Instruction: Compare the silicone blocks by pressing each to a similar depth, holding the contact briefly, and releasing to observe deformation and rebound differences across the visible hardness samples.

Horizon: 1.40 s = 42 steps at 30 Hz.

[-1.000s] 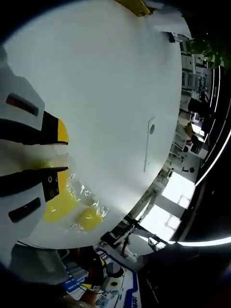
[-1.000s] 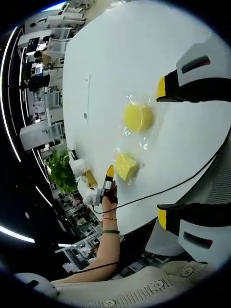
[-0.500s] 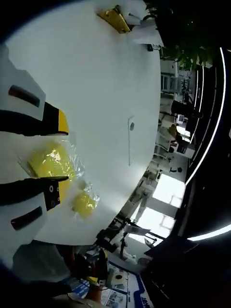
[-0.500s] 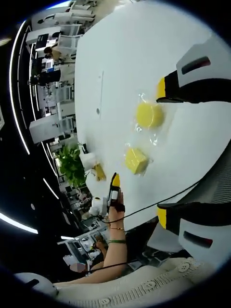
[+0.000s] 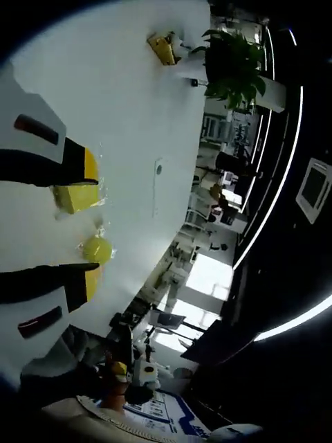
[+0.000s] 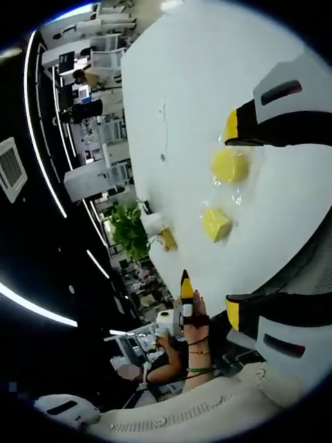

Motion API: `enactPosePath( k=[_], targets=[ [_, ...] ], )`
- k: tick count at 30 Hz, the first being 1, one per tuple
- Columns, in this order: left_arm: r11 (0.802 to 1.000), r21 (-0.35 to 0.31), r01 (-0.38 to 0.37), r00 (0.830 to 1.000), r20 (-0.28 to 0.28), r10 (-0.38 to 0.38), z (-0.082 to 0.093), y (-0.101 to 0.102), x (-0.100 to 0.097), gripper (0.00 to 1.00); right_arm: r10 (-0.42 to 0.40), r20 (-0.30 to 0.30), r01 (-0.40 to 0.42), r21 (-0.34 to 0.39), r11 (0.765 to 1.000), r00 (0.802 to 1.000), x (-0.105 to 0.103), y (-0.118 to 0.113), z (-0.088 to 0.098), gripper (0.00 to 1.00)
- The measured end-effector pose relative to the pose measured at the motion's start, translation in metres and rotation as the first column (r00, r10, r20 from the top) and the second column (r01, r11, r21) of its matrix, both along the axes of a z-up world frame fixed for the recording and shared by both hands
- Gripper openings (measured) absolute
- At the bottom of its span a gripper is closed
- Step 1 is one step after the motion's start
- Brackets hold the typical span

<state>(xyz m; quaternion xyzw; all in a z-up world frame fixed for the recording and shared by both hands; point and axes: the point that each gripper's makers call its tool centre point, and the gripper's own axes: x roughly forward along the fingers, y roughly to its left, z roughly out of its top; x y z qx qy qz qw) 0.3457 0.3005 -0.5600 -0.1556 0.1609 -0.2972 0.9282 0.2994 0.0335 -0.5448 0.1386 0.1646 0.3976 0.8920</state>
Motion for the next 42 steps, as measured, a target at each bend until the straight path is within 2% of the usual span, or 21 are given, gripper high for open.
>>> enactPosePath(
  k=[3, 4, 8, 11, 14, 20, 24, 26, 27, 28, 31, 33, 35, 38, 40, 42],
  targets=[
    [0.997, -0.075, -0.011, 0.998, 0.069, 0.016, 0.025, -0.009, -0.009, 0.45, -0.029, 0.066, 0.022, 0.095, 0.995, 0.997, 0.001, -0.009, 0.021, 0.84],
    [0.997, -0.075, -0.011, 0.997, 0.078, 0.017, 0.030, -0.013, -0.013, 0.45, -0.031, 0.088, 0.020, 0.121, 0.992, 0.996, 0.000, -0.012, 0.027, 0.85],
    [0.996, -0.089, -0.003, 0.992, 0.126, 0.014, 0.046, -0.023, -0.022, 0.49, -0.029, 0.145, 0.012, 0.116, 0.993, 0.989, -0.003, -0.020, 0.035, 0.87],
    [0.995, -0.098, 0.015, 0.988, 0.152, 0.001, 0.053, -0.030, -0.028, 0.56, -0.022, 0.150, 0.005, 0.116, 0.993, 0.988, -0.005, -0.024, 0.035, 0.91],
    [0.995, -0.094, 0.021, 0.987, 0.162, -0.005, 0.056, -0.034, -0.031, 0.64, -0.017, 0.104, 0.004, 0.122, 0.993, 0.994, -0.007, -0.028, 0.029, 0.93],
    [0.995, -0.084, 0.045, 0.990, 0.134, -0.034, 0.052, -0.045, -0.035, 0.67, -0.025, 0.089, 0.015, 0.113, 0.993, 0.996, -0.012, -0.036, 0.021, 0.91],
    [0.995, -0.082, 0.056, 0.995, 0.083, -0.049, 0.042, -0.055, -0.032, 0.68, -0.031, 0.066, 0.024, 0.099, 0.995, 0.997, -0.013, -0.041, 0.012, 0.90],
    [0.993, -0.106, 0.046, 0.998, 0.053, -0.041, 0.037, -0.058, -0.028, 0.67, -0.032, 0.049, 0.027, 0.093, 0.995, 0.998, -0.012, -0.044, 0.006, 0.89],
    [0.992, -0.123, 0.038, 0.999, 0.015, -0.036, 0.033, -0.060, -0.027, 0.67, -0.033, 0.040, 0.029, 0.091, 0.995, 0.999, -0.012, -0.045, 0.003, 0.88],
    [0.992, -0.123, 0.037, 0.999, 0.023, -0.035, 0.032, -0.060, -0.023, 0.68, -0.037, 0.033, 0.034, 0.094, 0.995, 0.999, -0.012, -0.047, 0.001, 0.88],
    [0.991, -0.128, 0.024, 1.000, -0.009, -0.026, 0.025, -0.064, -0.018, 0.72, -0.043, 0.020, 0.041, 0.100, 0.994, 0.999, -0.011, -0.050, -0.002, 0.87],
    [0.987, -0.160, 0.014, 0.998, -0.054, -0.023, 0.019, -0.067, -0.015, 0.74, -0.046, 0.015, 0.044, 0.107, 0.993, 0.999, -0.009, -0.052, -0.004, 0.87],
    [0.979, -0.204, -0.019, 0.993, -0.115, -0.005, 0.011, -0.071, -0.009, 0.75, -0.047, 0.013, 0.045, 0.106, 0.993, 0.999, -0.008, -0.053, -0.005, 0.86],
    [0.940, -0.333, -0.079, 0.978, -0.207, 0.009, 0.004, -0.080, 0.001, 0.75, -0.051, 0.009, 0.050, 0.118, 0.992, 0.999, -0.006, -0.055, -0.007, 0.86],
    [0.930, -0.358, -0.090, 0.976, -0.219, 0.011, 0.002, -0.083, 0.007, 0.75, -0.056, 0.004, 0.055, 0.123, 0.991, 0.998, -0.004, -0.057, -0.009, 0.86],
    [0.948, -0.313, -0.060, 0.973, -0.232, -0.015, -0.008, -0.094, 0.012, 0.75, -0.059, -0.003, 0.059, 0.131, 0.990, 0.998, -0.002, -0.058, -0.011, 0.85]
  ],
)
